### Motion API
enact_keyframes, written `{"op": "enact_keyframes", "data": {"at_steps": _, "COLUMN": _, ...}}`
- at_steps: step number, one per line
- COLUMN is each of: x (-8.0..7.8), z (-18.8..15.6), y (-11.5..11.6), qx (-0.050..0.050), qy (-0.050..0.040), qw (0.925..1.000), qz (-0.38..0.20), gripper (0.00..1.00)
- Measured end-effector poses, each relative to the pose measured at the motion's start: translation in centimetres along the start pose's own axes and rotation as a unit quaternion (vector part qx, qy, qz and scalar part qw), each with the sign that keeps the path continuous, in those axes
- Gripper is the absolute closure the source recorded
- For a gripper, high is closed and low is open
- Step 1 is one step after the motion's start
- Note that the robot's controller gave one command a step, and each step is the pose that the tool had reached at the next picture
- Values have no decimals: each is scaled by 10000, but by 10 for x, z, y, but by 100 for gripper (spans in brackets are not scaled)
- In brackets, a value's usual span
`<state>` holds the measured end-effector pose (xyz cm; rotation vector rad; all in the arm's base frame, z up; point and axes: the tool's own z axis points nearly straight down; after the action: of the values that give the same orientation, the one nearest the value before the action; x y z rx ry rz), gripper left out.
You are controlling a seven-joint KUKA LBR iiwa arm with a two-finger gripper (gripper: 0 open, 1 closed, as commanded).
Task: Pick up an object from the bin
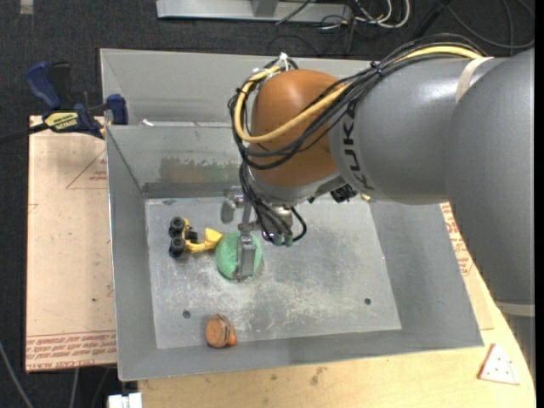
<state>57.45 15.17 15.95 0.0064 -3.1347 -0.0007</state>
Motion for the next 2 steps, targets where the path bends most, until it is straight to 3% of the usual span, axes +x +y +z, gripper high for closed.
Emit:
{"op": "enact_keyframes", "data": {"at_steps": 1, "x": -2, "z": -5, "y": -1, "qx": -6, "qy": -37, "qw": 10000, "qz": 15, "gripper": 0}}
{"op": "enact_keyframes", "data": {"at_steps": 2, "x": -24, "z": 32, "y": -5, "qx": -21, "qy": -90, "qw": 9997, "qz": 223, "gripper": 0}}
